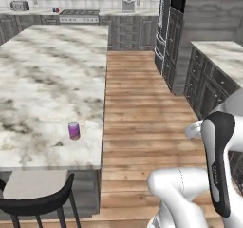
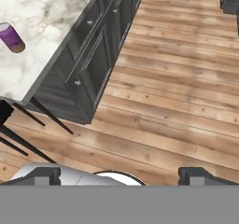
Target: Four empty soda cans are scattered around the kitchen. Gather all the cans and cluster them next to the stove for recycling.
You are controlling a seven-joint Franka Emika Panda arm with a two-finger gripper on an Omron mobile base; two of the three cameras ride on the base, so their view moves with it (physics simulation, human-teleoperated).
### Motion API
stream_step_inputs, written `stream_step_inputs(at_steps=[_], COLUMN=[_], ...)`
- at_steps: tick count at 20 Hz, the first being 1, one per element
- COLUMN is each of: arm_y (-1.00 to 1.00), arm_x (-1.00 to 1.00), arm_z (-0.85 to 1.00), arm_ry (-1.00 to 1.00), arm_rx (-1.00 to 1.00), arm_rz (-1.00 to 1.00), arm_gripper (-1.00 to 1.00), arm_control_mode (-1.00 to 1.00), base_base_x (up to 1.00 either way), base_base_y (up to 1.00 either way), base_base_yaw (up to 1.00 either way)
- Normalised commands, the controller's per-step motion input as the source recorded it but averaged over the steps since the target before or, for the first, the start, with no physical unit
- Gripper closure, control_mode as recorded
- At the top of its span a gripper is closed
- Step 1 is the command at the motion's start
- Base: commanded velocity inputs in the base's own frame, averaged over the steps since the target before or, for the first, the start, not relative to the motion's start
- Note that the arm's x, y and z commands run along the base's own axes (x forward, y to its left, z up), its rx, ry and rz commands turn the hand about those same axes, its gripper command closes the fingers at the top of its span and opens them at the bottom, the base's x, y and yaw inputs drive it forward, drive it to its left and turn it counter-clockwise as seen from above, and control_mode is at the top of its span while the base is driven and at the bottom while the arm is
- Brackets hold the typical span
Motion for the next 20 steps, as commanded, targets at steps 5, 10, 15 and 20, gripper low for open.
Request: stream_step_inputs(at_steps=[5,10,15,20], arm_y=[0.0,0.0,0.0,0.0], arm_x=[0.0,0.0,0.0,0.0], arm_z=[0.0,0.0,0.0,0.0], arm_ry=[0.0,0.0,0.0,0.0], arm_rx=[0.0,0.0,0.0,0.0], arm_rz=[0.0,0.0,0.0,0.0], arm_gripper=[-1.0,-1.0,-1.0,-1.0], arm_control_mode=[1.0,1.0,1.0,1.0], base_base_x=[0.09,0.0,-0.01,0.0], base_base_y=[-0.29,0.0,0.0,0.0], base_base_yaw=[0.3,0.09,0.09,0.09])
